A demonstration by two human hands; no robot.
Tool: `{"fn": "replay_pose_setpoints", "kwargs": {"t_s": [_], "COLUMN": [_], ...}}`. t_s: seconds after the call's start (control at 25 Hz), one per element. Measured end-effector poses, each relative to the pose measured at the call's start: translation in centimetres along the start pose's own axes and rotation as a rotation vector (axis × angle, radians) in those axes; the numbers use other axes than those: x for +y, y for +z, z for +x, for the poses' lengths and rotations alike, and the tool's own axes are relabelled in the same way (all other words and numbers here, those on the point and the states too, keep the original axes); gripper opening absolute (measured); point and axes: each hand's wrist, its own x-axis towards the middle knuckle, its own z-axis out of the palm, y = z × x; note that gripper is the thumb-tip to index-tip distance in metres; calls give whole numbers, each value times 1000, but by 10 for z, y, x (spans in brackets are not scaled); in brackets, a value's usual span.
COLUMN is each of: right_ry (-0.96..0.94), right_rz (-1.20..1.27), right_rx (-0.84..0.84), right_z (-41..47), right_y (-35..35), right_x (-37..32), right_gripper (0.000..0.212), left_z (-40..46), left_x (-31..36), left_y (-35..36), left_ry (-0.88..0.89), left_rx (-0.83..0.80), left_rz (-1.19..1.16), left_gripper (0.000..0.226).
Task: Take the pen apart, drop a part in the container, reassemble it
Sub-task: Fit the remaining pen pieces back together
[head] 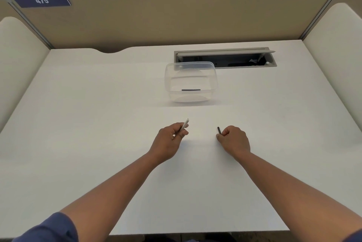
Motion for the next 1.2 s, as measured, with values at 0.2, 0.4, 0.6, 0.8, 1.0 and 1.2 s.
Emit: {"fn": "replay_pose_setpoints", "kwargs": {"t_s": [0.2,0.4,0.6,0.8,1.0,1.2], "right_ry": [-7,-170,-347,-530,-553,-589], "right_rz": [-10,267,437,375,346,301], "right_rx": [-31,-25,-90,-115,-110,-76], "right_z": [-2,-14,-30,-40,-43,-45], "right_y": [-3,-15,-31,-35,-34,-37], "right_x": [-2,-12,-32,-44,-47,-47], "right_gripper": [11,12,8,12,9,8], "left_z": [2,7,7,6,4,3], "left_x": [-1,-2,-2,-3,-3,-4], "left_y": [1,3,2,2,1,-1], "left_ry": [-13,0,8,25,83,106], "left_rx": [-26,-3,-16,-19,-30,-26], "left_rz": [-14,9,84,125,181,231], "left_gripper": [16,18,34,32,30,36]}}
